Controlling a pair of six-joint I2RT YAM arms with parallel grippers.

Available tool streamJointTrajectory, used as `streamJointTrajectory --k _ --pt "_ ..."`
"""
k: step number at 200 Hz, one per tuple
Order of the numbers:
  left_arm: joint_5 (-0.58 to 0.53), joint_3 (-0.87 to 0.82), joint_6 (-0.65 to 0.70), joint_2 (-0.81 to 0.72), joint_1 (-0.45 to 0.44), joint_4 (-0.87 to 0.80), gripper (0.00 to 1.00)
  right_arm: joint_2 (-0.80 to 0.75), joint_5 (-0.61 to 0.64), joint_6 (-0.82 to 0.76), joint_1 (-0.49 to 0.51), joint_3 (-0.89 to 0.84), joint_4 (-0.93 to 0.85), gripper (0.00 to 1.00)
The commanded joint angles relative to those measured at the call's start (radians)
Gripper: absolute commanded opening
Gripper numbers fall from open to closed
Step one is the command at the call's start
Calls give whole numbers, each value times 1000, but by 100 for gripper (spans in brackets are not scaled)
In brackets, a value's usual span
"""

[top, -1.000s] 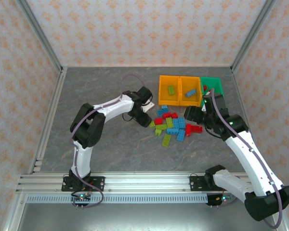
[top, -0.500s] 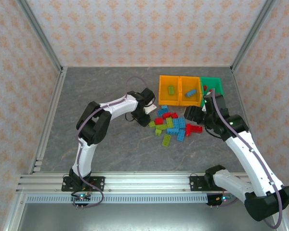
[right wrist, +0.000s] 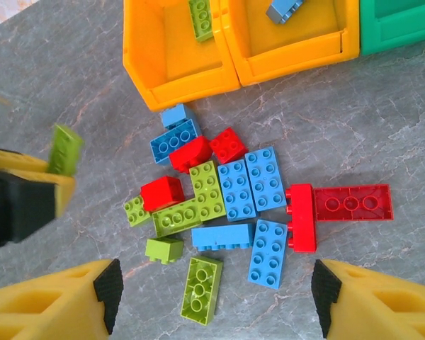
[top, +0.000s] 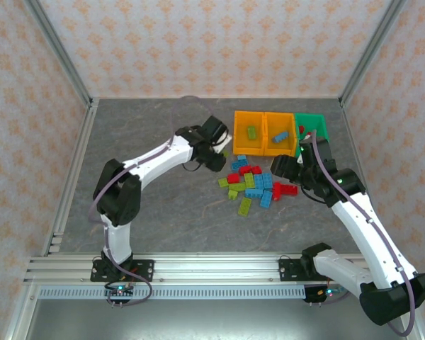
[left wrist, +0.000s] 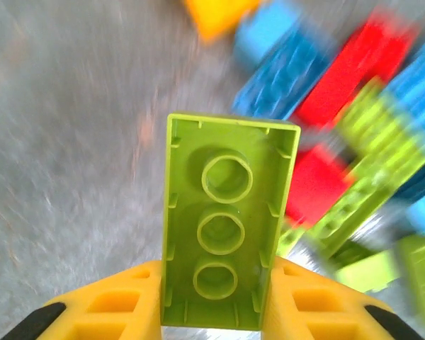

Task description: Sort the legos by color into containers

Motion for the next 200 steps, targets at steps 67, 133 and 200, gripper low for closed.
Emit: streamJointTrajectory --k 67,133,200 --pt "-104 867 -205 568 6 47 30 -76 103 24 2 -19 -38 73" --pt "-74 991 -191 561 7 -6 54 -106 114 46 2 -75 -23 75" --pt "-98 -45 -151 -302 -32 359 52 196 112 -31 68 -19 151 75"
